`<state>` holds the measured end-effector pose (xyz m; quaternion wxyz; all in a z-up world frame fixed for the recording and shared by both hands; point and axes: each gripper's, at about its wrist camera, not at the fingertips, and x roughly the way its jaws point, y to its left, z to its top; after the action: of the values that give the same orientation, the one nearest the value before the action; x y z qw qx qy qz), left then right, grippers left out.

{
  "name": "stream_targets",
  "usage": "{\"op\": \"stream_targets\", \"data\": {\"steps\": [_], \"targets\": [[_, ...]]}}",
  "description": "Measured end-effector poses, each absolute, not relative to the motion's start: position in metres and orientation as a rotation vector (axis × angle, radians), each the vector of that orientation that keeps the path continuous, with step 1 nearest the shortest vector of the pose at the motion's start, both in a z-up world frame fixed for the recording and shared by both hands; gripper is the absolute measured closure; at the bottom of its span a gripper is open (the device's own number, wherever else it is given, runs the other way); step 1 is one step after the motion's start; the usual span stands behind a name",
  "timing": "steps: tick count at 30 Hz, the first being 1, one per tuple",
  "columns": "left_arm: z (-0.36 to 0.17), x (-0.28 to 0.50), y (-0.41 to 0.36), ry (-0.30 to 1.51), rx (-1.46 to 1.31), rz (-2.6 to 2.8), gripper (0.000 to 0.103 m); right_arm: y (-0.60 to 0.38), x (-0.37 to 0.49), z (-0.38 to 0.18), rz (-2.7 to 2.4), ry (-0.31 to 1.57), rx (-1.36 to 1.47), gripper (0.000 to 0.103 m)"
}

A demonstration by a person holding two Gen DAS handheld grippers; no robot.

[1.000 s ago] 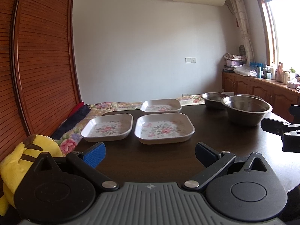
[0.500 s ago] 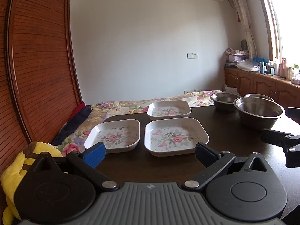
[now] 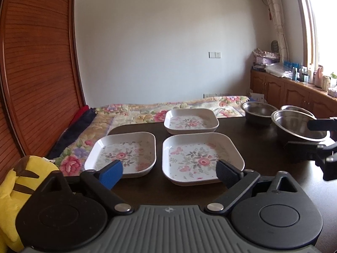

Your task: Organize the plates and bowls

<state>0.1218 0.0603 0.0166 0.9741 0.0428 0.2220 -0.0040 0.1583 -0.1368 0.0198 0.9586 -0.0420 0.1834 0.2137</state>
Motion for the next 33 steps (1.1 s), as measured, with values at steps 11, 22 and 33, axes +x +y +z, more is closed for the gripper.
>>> {"op": "stream_targets", "data": {"steps": [11,22,33], "targets": [[0.0,0.158,0.073,0.553,0.036,-0.03,0.015,-0.122,0.215,0.014,0.498,0.468,-0.073,0.016],[-0.012,0.182,0.083,0.616,-0.046,-0.077,0.036,-0.11,0.254,-0.005,0.507,0.601,-0.062,0.04],[-0.019,0.193,0.087,0.644,-0.082,-0.097,0.04,-0.102,0.271,-0.015,0.499,0.653,-0.086,0.046]]}}
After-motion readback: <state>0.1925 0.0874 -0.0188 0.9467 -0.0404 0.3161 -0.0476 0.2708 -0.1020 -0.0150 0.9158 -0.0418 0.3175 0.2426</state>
